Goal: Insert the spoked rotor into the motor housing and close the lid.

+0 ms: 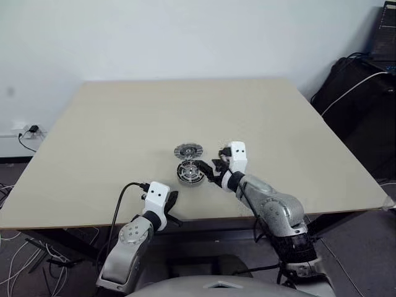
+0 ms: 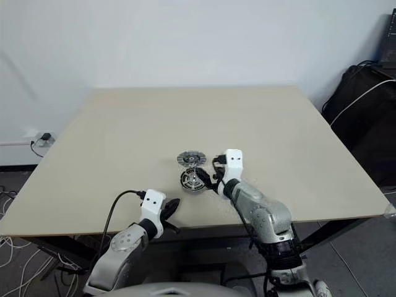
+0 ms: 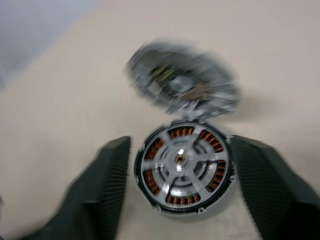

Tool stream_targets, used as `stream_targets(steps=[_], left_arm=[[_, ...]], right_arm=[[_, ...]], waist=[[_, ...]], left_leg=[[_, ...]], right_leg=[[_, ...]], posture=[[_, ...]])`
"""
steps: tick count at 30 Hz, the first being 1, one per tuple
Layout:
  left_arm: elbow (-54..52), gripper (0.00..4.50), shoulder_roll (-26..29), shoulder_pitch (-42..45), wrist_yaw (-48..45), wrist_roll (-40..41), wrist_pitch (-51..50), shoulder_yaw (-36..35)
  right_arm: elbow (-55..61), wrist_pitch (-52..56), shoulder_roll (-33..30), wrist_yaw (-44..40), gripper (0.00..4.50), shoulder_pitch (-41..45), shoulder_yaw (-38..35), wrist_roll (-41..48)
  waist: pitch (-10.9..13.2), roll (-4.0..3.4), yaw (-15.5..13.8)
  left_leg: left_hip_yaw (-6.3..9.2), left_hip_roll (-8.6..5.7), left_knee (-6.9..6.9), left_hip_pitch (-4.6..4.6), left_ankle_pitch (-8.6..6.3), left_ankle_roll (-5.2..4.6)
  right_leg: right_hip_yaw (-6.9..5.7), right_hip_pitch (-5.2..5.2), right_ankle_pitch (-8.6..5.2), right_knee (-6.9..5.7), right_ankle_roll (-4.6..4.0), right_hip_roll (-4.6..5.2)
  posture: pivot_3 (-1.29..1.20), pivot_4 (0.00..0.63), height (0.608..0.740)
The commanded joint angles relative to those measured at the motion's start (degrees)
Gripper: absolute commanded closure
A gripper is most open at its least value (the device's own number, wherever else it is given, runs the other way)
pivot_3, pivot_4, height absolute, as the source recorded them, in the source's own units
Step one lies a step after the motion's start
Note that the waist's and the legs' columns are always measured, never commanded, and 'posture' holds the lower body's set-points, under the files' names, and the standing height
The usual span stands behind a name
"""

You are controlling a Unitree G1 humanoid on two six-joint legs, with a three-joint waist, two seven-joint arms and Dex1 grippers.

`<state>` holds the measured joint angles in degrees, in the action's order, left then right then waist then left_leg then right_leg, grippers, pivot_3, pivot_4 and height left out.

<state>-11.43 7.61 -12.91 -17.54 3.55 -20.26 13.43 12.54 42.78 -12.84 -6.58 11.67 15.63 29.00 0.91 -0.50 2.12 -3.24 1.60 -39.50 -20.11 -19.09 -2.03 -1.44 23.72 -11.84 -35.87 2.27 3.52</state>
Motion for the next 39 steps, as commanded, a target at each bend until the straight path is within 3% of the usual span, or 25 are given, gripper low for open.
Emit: stream_targets(steps=[1, 8, 17, 27, 35, 39], left_arm=[[-0.4, 4.50, -0.4, 0.9, -0.1, 0.4, 1.8, 0.1], [0.6, 4.50, -0.5, 1.1, -0.1, 0.3, 2.7, -0.1], [1.2, 4.50, -0.6, 1.1, 0.1, 0.3, 3.7, -0.5], [1.2, 4.50, -0.9, 0.5, 0.5, 0.3, 4.2, -1.0], [1.7, 4.50, -1.0, 0.5, 0.4, 0.3, 4.5, -0.8], [2.1, 4.50, -1.1, 0.7, 0.3, 0.4, 4.6, -0.6]], right_arm=[[0.8, -4.4, -1.2, -3.4, 2.21, 2.3, 4.9, -7.1], [-7.1, -7.1, 1.3, -6.6, 4.49, 6.7, 7.4, -14.4], [-21.1, -11.3, 6.2, -9.1, 4.49, 13.4, 5.6, -19.8], [-32.3, -10.1, 7.9, -10.1, 4.49, 14.0, 5.1, -24.3], [-25.9, -10.7, 6.6, -14.7, 4.49, 14.2, 4.8, -24.9], [-19.6, -11.1, 0.2, -23.7, 4.32, 15.7, 9.8, -27.2]], waist=[[0.1, 0.11, -0.1], [0.1, 0.22, -0.1], [0.1, 0.21, 0.0], [0.1, 0.20, 0.0], [0.1, 0.20, -0.1], [0.1, 0.20, 0.0]], left_leg=[[0.00, 0.00, 0.00, 0.00, 0.00, 0.00], [0.00, 0.00, 0.00, 0.00, 0.00, 0.00], [-0.01, 0.00, 0.00, 0.01, 0.01, 0.01], [-0.01, -0.01, 0.00, 0.05, 0.01, 0.02], [-0.01, 0.00, 0.00, 0.16, 0.02, 0.04], [0.00, -0.01, 0.00, 0.06, 0.02, 0.03]], right_leg=[[0.00, 0.00, 0.00, 0.00, 0.00, 0.00], [-0.02, -0.01, 0.06, 0.00, -0.10, 0.00], [-0.03, -0.02, 0.16, -0.01, -0.24, 0.00], [-0.02, -0.06, 0.17, -0.02, -0.24, 0.00], [-0.02, -0.17, 0.17, -0.04, -0.23, 0.00], [-0.02, -0.07, 0.18, -0.03, -0.23, 0.00]], posture=[[0.00, 0.000, 0.740], [0.00, 0.000, 0.740], [0.00, 0.000, 0.740], [0.00, 0.000, 0.740], [0.00, 0.000, 0.740], [0.00, 0.000, 0.740]])
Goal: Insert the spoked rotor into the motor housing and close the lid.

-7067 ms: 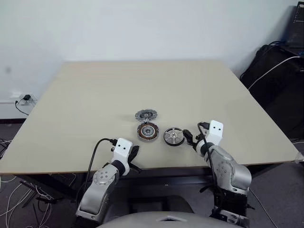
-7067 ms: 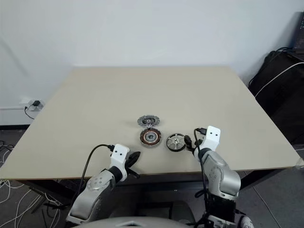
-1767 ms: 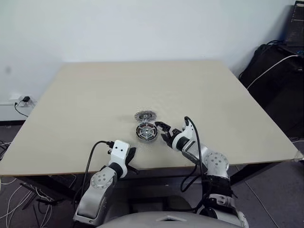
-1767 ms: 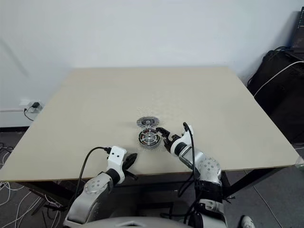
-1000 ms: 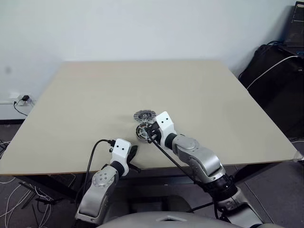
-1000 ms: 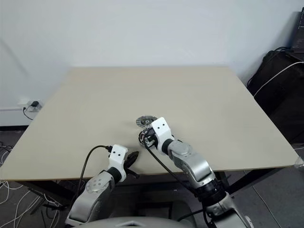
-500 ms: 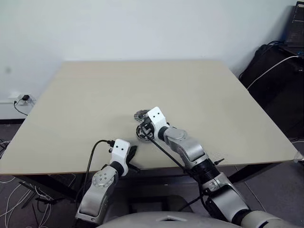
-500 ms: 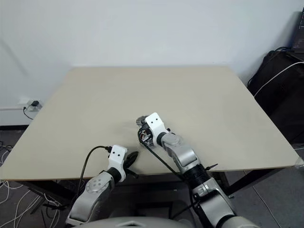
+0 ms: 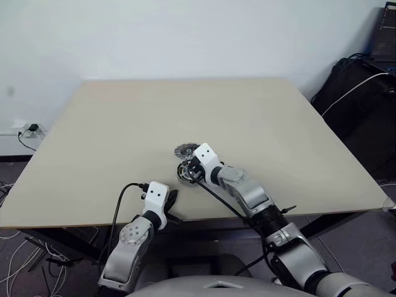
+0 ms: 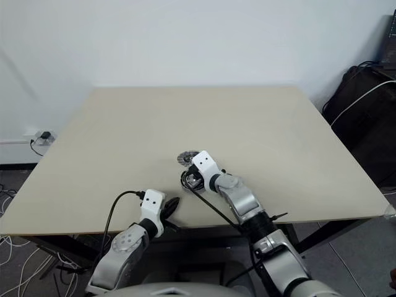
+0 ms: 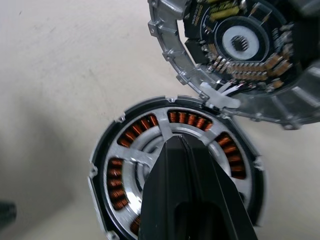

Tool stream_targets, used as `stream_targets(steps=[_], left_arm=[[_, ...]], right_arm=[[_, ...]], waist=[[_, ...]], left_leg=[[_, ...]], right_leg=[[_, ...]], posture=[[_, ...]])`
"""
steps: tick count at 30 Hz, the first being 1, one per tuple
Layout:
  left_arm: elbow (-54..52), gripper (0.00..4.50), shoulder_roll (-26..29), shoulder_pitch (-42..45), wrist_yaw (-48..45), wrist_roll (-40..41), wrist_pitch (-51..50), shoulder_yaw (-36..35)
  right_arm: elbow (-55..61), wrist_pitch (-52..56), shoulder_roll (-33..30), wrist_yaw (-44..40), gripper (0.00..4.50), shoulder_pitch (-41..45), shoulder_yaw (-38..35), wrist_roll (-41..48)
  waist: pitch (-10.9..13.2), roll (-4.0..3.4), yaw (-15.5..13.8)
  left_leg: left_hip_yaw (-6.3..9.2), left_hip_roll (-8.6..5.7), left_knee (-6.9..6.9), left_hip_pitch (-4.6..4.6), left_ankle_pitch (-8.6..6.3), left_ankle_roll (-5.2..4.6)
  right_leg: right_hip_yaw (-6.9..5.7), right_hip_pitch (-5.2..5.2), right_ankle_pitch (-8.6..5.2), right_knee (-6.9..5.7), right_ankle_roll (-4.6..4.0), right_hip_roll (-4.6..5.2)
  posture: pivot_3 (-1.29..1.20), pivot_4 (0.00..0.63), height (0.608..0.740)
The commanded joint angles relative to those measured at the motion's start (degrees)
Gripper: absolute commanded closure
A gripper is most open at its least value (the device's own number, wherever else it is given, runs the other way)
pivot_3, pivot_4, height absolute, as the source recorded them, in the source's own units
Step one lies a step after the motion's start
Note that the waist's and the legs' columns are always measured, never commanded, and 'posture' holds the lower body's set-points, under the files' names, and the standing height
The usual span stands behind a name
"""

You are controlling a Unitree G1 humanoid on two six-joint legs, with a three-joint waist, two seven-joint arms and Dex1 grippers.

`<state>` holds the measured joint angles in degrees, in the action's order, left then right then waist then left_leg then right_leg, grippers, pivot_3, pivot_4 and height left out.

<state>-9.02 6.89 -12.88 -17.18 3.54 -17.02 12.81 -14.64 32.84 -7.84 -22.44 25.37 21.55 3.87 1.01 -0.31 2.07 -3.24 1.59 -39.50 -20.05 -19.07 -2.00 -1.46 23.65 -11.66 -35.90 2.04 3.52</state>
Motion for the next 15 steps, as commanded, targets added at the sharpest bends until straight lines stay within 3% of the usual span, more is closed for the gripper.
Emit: stream_targets(steps=[1, 6, 10, 15], left_arm=[[-0.2, 4.50, -0.5, 0.8, -0.1, 0.4, 1.4, 0.1], [0.4, 4.50, -0.7, 1.1, -0.4, 0.4, 1.9, 0.4], [0.7, 4.50, -0.8, 1.2, -0.4, 0.3, 2.2, 0.5], [0.8, 4.50, -0.9, 1.2, -0.3, 0.3, 2.5, 0.4]], right_arm=[[9.2, -1.7, -7.3, -11.2, 4.13, 2.5, 5.9, -3.1], [13.4, -4.9, -15.8, -21.7, 2.71, 5.6, 14.5, -9.3], [13.6, -7.0, -18.7, -28.1, 1.36, 8.3, 18.4, -12.5], [10.8, -9.6, -17.8, -30.5, 1.36, 10.7, 19.3, -15.2]], waist=[[0.0, -0.01, 0.0], [0.0, 0.00, 0.0], [0.0, 0.02, 0.0], [0.0, 0.03, -0.1]], left_leg=[[0.01, 0.00, 0.01, 0.00, 0.00, 0.00], [0.03, -0.01, -0.02, 0.04, 0.00, 0.00], [0.03, 0.00, -0.02, 0.07, 0.00, 0.00], [0.03, -0.01, -0.02, 0.05, 0.00, 0.01]], right_leg=[[-0.01, 0.00, 0.00, 0.01, 0.00, 0.00], [-0.04, -0.05, -0.02, 0.01, -0.02, 0.00], [-0.06, -0.05, -0.03, 0.00, -0.02, -0.01], [-0.06, -0.06, -0.02, 0.01, -0.02, 0.00]], posture=[[0.00, 0.000, 0.740], [0.00, 0.000, 0.740], [0.00, 0.000, 0.740], [0.00, 0.000, 0.740]])
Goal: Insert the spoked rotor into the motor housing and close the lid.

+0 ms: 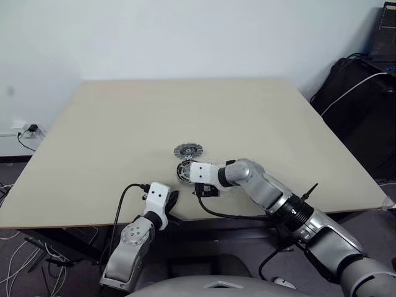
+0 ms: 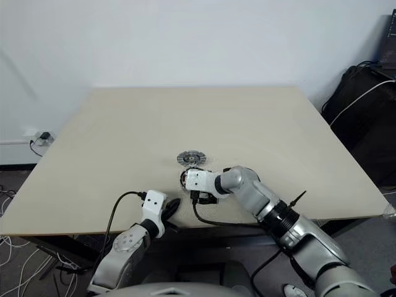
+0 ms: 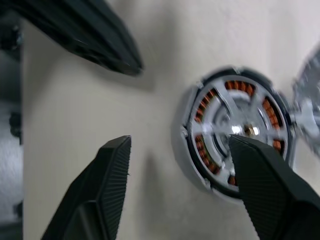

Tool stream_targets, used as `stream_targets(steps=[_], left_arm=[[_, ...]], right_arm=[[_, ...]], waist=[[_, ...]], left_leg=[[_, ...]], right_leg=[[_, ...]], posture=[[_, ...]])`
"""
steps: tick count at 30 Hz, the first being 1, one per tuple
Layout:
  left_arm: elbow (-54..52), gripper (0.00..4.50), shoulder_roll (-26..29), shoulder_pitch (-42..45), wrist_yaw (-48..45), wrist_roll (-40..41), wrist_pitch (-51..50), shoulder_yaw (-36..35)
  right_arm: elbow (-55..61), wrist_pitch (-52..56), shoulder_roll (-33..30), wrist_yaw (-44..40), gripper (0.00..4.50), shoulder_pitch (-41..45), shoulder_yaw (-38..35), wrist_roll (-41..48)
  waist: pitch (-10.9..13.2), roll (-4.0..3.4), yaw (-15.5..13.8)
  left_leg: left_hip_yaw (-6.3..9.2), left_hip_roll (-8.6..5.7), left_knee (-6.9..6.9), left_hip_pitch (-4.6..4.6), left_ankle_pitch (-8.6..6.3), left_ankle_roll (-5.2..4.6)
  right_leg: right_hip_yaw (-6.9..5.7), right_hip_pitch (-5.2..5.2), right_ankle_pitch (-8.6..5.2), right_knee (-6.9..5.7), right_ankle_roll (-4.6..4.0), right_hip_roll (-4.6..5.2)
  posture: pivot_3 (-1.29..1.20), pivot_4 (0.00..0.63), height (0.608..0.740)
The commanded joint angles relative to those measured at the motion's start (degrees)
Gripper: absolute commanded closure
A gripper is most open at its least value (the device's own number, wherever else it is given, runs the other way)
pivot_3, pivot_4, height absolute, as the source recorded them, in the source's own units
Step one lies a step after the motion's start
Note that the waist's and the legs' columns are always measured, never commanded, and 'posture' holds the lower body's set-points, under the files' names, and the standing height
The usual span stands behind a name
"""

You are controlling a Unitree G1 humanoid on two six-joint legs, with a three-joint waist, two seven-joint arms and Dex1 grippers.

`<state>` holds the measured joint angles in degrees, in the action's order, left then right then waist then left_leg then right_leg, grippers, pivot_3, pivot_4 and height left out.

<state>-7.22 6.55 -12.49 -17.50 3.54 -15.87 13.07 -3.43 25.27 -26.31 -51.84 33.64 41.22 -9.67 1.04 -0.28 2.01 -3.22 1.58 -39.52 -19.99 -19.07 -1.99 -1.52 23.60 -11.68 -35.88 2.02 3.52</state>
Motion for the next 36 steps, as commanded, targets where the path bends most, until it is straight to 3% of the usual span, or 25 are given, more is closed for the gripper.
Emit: stream_targets(steps=[1, 19, 28, 36], left_arm=[[-1.0, 4.50, -0.6, 0.8, 0.1, 0.3, 1.4, 0.1], [-1.2, 4.50, -1.4, 0.1, 1.4, 0.6, 2.2, -0.6], [-1.3, 4.50, -1.4, -0.3, 1.7, 0.6, 2.2, -0.7], [-1.5, 4.50, -1.4, -0.4, 1.5, 0.5, 2.0, -0.6]], right_arm=[[-1.2, -2.5, 1.0, -1.4, 1.36, 2.8, -0.3, -2.0], [-15.7, -9.6, 3.4, -5.9, 1.36, 6.5, -0.8, -8.0], [-17.3, -10.6, 4.3, -6.2, 4.22, 5.4, -1.7, -9.0], [-15.5, -7.3, 6.2, -4.1, 4.39, 2.5, -6.0, -6.5]], waist=[[0.0, 0.00, -0.1], [0.0, 0.00, -0.4], [0.0, -0.01, -0.4], [0.0, 0.00, -0.3]], left_leg=[[0.00, 0.00, 0.00, 0.00, 0.00, 0.00], [-0.01, -0.01, 0.00, 0.01, 0.01, 0.02], [-0.01, 0.00, 0.00, 0.06, 0.02, 0.03], [-0.01, 0.00, -0.01, 0.12, 0.05, 0.07]], right_leg=[[0.00, 0.00, 0.00, 0.00, 0.00, 0.00], [0.00, -0.02, 0.01, -0.01, -0.01, 0.00], [0.00, -0.07, 0.01, -0.02, -0.01, 0.00], [0.00, -0.12, 0.02, -0.05, -0.01, 0.00]], posture=[[0.00, 0.000, 0.740], [0.00, 0.000, 0.740], [0.00, 0.000, 0.740], [0.00, 0.000, 0.740]])
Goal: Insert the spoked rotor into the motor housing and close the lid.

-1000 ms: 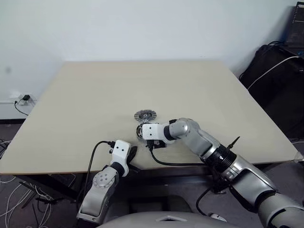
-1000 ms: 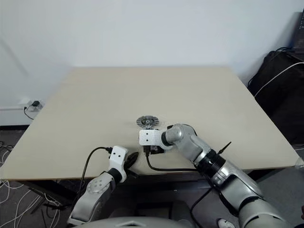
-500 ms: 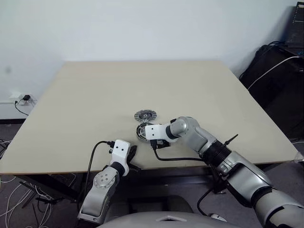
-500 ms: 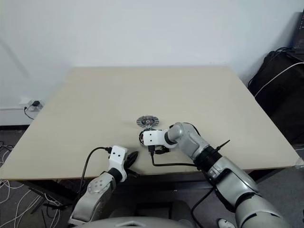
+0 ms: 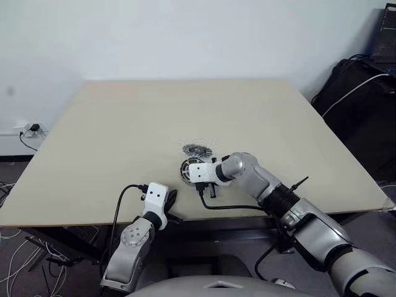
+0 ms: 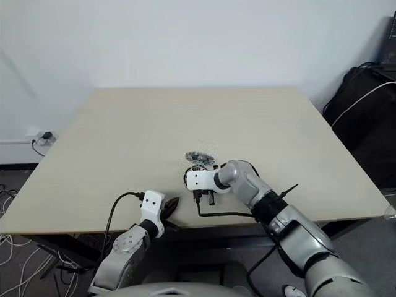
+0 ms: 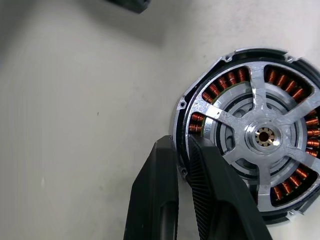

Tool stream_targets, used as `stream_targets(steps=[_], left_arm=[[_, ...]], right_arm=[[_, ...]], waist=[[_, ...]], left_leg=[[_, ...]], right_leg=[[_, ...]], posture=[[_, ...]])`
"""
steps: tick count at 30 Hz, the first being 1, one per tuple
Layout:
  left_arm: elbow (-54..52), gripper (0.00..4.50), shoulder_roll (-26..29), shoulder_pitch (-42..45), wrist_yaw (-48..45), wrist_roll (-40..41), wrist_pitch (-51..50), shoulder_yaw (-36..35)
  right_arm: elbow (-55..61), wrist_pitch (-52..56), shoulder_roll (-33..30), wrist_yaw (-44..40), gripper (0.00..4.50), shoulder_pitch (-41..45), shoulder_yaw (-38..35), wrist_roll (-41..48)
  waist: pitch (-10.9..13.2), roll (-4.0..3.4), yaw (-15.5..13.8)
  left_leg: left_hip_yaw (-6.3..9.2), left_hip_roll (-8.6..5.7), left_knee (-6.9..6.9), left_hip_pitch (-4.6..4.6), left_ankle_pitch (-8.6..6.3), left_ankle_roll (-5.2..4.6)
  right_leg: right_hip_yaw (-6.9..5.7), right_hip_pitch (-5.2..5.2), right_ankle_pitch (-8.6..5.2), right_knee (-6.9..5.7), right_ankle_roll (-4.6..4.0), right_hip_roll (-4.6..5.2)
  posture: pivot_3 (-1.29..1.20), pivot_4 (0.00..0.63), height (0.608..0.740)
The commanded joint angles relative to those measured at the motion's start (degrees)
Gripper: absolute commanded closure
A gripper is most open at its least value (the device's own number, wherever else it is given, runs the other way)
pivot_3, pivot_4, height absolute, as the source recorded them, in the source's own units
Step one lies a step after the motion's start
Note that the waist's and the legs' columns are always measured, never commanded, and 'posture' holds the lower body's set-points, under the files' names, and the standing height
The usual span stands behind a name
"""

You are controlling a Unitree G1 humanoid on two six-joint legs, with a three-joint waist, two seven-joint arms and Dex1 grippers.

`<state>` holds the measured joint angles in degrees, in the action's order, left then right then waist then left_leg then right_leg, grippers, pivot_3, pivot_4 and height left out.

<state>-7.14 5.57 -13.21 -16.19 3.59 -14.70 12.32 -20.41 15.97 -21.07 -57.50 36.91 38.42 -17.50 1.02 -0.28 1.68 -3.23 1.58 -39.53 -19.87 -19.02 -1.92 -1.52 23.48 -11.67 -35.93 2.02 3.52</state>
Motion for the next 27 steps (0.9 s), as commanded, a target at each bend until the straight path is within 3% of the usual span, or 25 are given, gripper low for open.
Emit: stream_targets(steps=[1, 13, 27], left_arm=[[-1.6, 4.50, -0.5, 0.3, 0.1, 0.4, 0.8, 0.2], [-1.9, 4.50, -0.9, -0.1, 0.0, 0.4, 0.3, 0.7], [-1.9, 4.50, -1.6, -0.2, 0.0, 0.6, 0.1, 1.6]], right_arm=[[2.4, 3.1, 1.2, 2.1, 4.39, -1.6, -4.2, 1.9], [25.7, 28.1, 2.7, 8.9, 4.39, -12.4, -15.7, 8.0], [43.0, 68.6, 14.1, 23.1, 4.39, -15.0, -30.0, 18.0]], waist=[[0.0, 0.00, 0.1], [0.0, 0.00, -0.6], [0.0, -0.01, -0.5]], left_leg=[[0.00, 0.00, 0.00, 0.00, 0.00, 0.00], [0.05, -0.01, 0.00, -0.22, -0.02, -0.01], [0.15, -0.01, -0.01, -0.31, -0.01, -0.01]], right_leg=[[0.00, 0.01, 0.00, -0.01, 0.00, 0.00], [-0.03, 0.19, 0.00, 0.03, -0.01, 0.00], [-0.12, 0.25, -0.01, 0.02, -0.03, 0.01]], posture=[[0.00, 0.000, 0.740], [0.00, 0.000, 0.740], [0.00, 0.000, 0.740]])
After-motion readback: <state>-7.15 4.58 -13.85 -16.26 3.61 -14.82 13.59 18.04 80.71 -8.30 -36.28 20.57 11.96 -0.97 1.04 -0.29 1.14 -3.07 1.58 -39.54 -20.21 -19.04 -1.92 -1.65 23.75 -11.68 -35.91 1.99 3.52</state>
